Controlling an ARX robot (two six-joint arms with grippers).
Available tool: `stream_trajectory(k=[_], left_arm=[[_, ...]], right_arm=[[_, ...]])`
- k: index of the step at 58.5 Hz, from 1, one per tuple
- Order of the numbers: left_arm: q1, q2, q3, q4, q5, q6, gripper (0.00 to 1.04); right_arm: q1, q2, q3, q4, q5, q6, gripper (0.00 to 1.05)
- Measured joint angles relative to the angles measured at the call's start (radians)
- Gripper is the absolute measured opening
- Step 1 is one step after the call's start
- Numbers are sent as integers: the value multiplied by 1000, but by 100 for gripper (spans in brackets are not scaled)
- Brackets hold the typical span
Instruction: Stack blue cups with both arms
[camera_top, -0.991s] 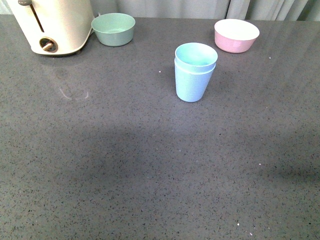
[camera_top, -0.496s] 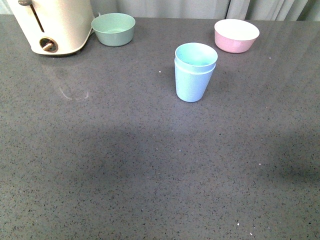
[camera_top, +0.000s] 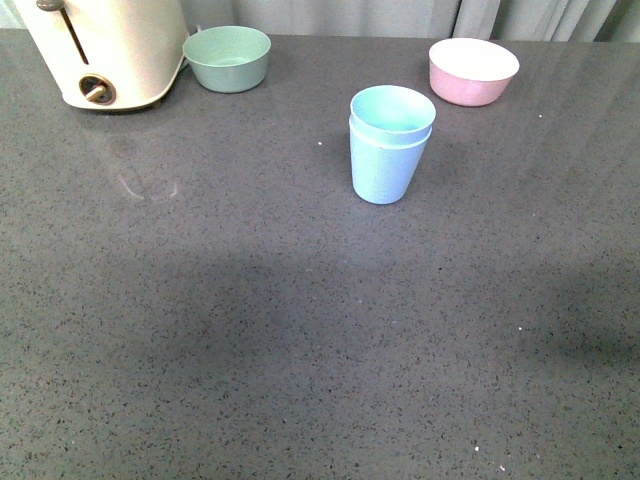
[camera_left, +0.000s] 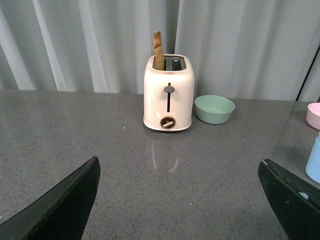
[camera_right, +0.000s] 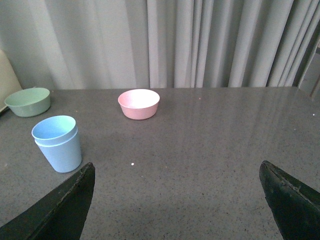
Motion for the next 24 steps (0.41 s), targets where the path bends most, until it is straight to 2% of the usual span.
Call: stream_trajectory(k=[24], left_arm=[[0,0,0,0,0,0,96]], right_arm=[[0,0,0,0,0,0,96]])
